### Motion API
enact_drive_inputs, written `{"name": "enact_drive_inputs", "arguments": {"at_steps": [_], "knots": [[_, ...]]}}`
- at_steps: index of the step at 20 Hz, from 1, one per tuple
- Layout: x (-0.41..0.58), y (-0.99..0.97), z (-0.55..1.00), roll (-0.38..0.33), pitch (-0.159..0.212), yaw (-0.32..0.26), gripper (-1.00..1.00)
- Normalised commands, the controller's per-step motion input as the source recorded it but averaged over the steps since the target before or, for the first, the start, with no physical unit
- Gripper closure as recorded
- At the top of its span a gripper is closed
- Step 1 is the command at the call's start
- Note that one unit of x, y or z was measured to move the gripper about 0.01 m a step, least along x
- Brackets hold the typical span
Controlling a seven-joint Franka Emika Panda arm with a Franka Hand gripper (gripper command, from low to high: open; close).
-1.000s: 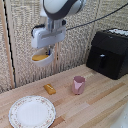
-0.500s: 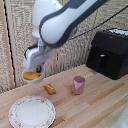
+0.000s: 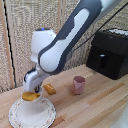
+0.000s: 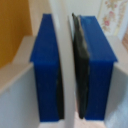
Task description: Kindly move the gripper close to the hot dog bowl. Grip the bowl lightly with the gripper, taking care not to crush the hot dogs. Elevate the bowl a little, ensuring it remains flat to stop hot dogs from tumbling. Transport the gripper and bowl to the white plate, then lower it down cautiously. Relinquish the gripper, letting the bowl rest on the plate.
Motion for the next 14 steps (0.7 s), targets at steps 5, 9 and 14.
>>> {"name": "enact_drive_inputs", "arguments": {"at_steps": [5, 9, 14], "knots": [[0.119, 0.01, -0.42, 0.0, 0.05, 0.016, 1.0], [0.146, 0.0, -0.25, 0.0, 0.004, 0.028, 1.0], [0.144, -0.15, -0.11, 0.0, -0.044, 0.055, 1.0]]}}
